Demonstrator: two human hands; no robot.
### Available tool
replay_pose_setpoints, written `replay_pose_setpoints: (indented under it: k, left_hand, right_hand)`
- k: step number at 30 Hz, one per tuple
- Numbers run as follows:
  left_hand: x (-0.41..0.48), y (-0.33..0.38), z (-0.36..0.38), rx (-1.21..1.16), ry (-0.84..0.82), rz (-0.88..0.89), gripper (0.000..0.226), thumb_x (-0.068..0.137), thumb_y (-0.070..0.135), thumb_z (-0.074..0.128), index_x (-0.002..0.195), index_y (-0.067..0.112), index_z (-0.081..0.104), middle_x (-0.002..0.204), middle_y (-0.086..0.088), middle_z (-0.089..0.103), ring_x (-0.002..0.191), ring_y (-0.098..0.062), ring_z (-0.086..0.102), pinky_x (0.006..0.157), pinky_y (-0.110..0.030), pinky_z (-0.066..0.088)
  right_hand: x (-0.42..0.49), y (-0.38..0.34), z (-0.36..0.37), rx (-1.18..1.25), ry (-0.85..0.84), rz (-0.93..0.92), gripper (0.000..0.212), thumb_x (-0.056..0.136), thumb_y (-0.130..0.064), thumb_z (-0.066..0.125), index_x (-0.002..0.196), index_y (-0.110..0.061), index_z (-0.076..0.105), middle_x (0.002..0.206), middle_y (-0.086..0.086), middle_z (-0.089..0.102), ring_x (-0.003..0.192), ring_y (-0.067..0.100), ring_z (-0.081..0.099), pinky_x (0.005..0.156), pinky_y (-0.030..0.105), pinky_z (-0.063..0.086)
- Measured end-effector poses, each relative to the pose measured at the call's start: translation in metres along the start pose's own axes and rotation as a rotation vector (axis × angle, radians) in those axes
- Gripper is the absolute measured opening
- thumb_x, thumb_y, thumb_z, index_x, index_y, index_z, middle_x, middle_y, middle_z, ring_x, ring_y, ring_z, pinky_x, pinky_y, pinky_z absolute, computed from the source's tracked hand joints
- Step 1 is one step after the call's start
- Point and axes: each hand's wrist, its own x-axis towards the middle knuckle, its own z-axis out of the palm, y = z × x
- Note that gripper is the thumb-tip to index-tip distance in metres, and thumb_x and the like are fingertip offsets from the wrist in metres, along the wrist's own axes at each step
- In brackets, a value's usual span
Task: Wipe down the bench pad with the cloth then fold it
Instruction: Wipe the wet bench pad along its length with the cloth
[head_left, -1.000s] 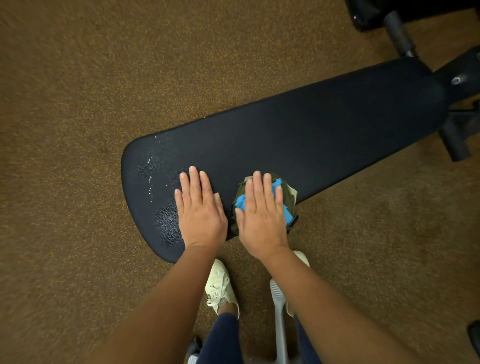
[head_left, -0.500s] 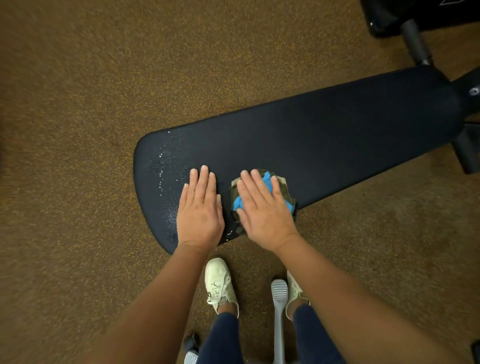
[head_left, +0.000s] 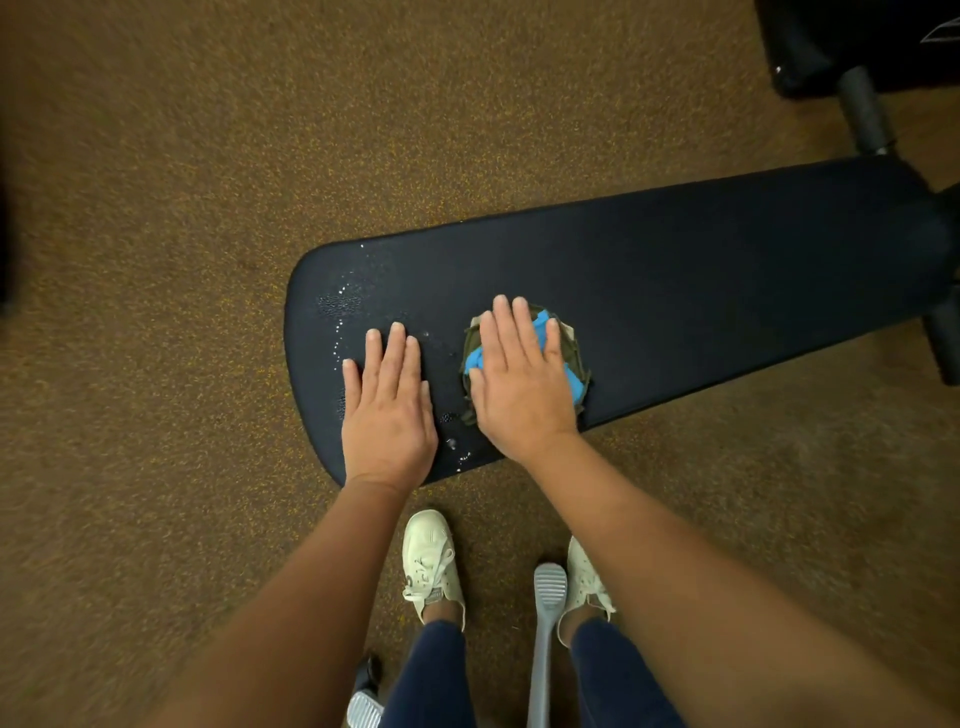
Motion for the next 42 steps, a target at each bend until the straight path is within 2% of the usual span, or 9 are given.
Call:
replay_pose_setpoints:
  k: [3, 8, 14, 20, 26, 28, 33, 38, 42]
  left_hand:
    - [-0.001, -0.002, 0.002, -0.01, 0.007, -0.069, 0.056, 0.099, 0.03, 0.019, 0.148, 0.004, 0.03, 0.158, -0.01, 0.021, 0.147, -0.028, 0.01, 0.117, -0.045, 0.001]
    - [-0.001, -0.002, 0.003, -0.058, 0.034, -0.136, 0.056, 0.099, 0.029, 0.02, 0.147, 0.002, 0.028, 0.158, -0.011, 0.02, 0.147, -0.028, 0.009, 0.118, -0.045, 0.004]
    - [-0.001, -0.002, 0.004, -0.061, 0.061, -0.183, 0.055, 0.099, 0.029, 0.02, 0.148, 0.004, 0.028, 0.158, -0.011, 0.019, 0.147, -0.027, 0.007, 0.118, -0.046, -0.001]
    - [-0.001, -0.001, 0.004, -0.075, 0.073, -0.223, 0.054, 0.098, 0.027, 0.024, 0.147, 0.004, 0.03, 0.158, -0.011, 0.02, 0.147, -0.029, 0.009, 0.117, -0.054, 0.005]
    - [-0.001, 0.0, 0.004, -0.054, 0.056, -0.224, 0.055, 0.098, 0.027, 0.022, 0.147, 0.003, 0.03, 0.158, -0.013, 0.02, 0.147, -0.029, 0.009, 0.117, -0.053, 0.007]
    - [-0.001, 0.0, 0.005, -0.051, 0.055, -0.237, 0.055, 0.098, 0.027, 0.023, 0.146, 0.002, 0.03, 0.158, -0.013, 0.02, 0.147, -0.029, 0.009, 0.117, -0.053, 0.007]
    - [-0.001, 0.001, 0.004, -0.057, 0.072, -0.256, 0.055, 0.098, 0.027, 0.023, 0.146, 0.002, 0.031, 0.157, -0.013, 0.022, 0.147, -0.03, 0.01, 0.117, -0.051, 0.006]
    - [0.002, 0.002, 0.004, -0.093, 0.106, -0.324, 0.055, 0.098, 0.027, 0.023, 0.146, 0.002, 0.03, 0.158, -0.012, 0.02, 0.147, -0.029, 0.009, 0.118, -0.048, 0.006]
    - [0.005, 0.003, 0.004, -0.108, 0.127, -0.369, 0.055, 0.099, 0.027, 0.022, 0.146, 0.001, 0.03, 0.157, -0.012, 0.021, 0.147, -0.03, 0.011, 0.118, -0.046, 0.008]
  right_hand:
    - [-0.001, -0.031, 0.004, 0.018, 0.002, 0.03, 0.062, 0.095, -0.035, 0.019, 0.149, -0.003, 0.021, 0.157, 0.016, 0.017, 0.146, 0.031, 0.009, 0.118, 0.051, 0.009]
    - [-0.012, -0.001, 0.002, -0.063, -0.058, -0.446, 0.059, 0.097, -0.037, 0.024, 0.148, -0.007, 0.027, 0.157, 0.011, 0.02, 0.146, 0.026, 0.011, 0.118, 0.047, 0.011]
    - [0.027, -0.027, -0.003, 0.015, -0.006, -0.1, 0.061, 0.096, -0.035, 0.021, 0.149, -0.005, 0.021, 0.158, 0.014, 0.015, 0.147, 0.029, 0.007, 0.118, 0.05, 0.008]
    - [0.022, 0.007, -0.004, -0.052, -0.03, -0.539, 0.058, 0.096, -0.036, 0.028, 0.146, -0.007, 0.031, 0.155, 0.011, 0.026, 0.145, 0.026, 0.018, 0.117, 0.047, 0.016]
    - [0.061, -0.016, -0.01, -0.016, -0.007, -0.265, 0.062, 0.094, -0.035, 0.018, 0.148, -0.006, 0.027, 0.157, 0.011, 0.02, 0.146, 0.029, 0.012, 0.117, 0.048, 0.008]
    - [0.06, -0.026, -0.007, -0.032, -0.013, -0.327, 0.061, 0.095, -0.034, 0.02, 0.148, -0.006, 0.028, 0.157, 0.011, 0.021, 0.146, 0.029, 0.013, 0.117, 0.047, 0.009]
    - [0.061, 0.013, -0.014, -0.088, -0.029, -0.769, 0.056, 0.097, -0.033, 0.029, 0.145, -0.007, 0.034, 0.154, 0.011, 0.029, 0.144, 0.028, 0.021, 0.117, 0.047, 0.017]
    - [0.084, -0.02, -0.014, -0.054, -0.009, -0.426, 0.058, 0.096, -0.033, 0.026, 0.148, -0.006, 0.027, 0.157, 0.011, 0.02, 0.146, 0.028, 0.012, 0.117, 0.047, 0.008]
    - [0.078, -0.025, -0.01, -0.07, -0.023, -0.626, 0.056, 0.096, -0.032, 0.026, 0.145, -0.006, 0.033, 0.155, 0.012, 0.027, 0.145, 0.029, 0.019, 0.117, 0.047, 0.014]
